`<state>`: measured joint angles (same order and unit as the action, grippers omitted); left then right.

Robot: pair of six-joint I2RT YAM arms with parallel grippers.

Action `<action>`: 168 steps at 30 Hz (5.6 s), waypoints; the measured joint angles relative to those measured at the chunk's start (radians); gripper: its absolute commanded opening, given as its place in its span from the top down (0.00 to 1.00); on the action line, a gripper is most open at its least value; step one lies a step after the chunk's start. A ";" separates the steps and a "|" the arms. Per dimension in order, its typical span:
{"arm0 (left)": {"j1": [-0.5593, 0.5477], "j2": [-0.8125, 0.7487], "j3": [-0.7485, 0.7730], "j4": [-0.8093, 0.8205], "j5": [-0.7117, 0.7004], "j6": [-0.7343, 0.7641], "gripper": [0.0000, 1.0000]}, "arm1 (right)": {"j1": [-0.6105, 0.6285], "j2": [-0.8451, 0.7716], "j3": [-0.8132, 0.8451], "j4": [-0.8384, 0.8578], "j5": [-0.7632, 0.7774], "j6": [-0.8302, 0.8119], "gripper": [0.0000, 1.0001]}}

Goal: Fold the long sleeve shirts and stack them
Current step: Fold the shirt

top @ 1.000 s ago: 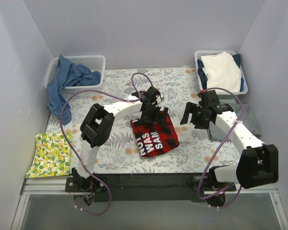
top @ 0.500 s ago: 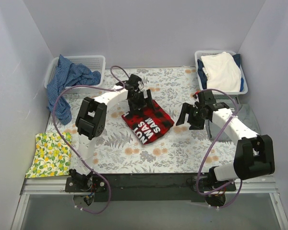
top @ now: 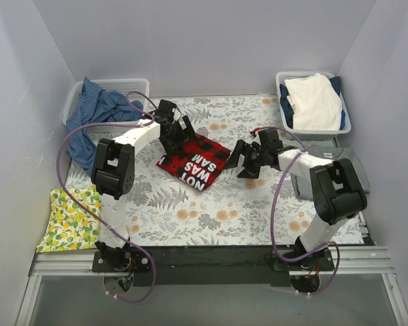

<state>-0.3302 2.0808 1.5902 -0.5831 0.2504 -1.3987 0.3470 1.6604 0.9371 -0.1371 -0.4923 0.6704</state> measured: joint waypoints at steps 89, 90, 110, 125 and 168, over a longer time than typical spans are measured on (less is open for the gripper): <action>0.135 -0.188 0.064 -0.168 -0.111 0.152 0.02 | 0.519 -0.012 0.332 -0.058 1.608 -1.095 0.99; 0.142 -0.188 0.064 -0.169 -0.111 0.152 0.02 | 0.559 0.021 0.332 -0.033 1.630 -1.109 0.99; 0.311 -0.154 0.033 -0.154 -0.061 0.169 0.02 | 0.892 0.408 0.928 -0.615 1.210 -0.674 0.01; 0.177 -0.247 -0.127 -0.111 0.067 0.201 0.03 | 0.433 0.169 0.750 -0.687 0.829 -0.532 0.27; -0.251 -0.320 -0.201 -0.109 0.105 0.127 0.04 | 0.027 0.410 0.886 -0.569 0.288 -0.541 0.68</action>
<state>-0.5816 1.7607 1.3895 -0.6922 0.3557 -1.2716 0.3737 2.0708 1.8229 -0.7059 -0.2043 0.1299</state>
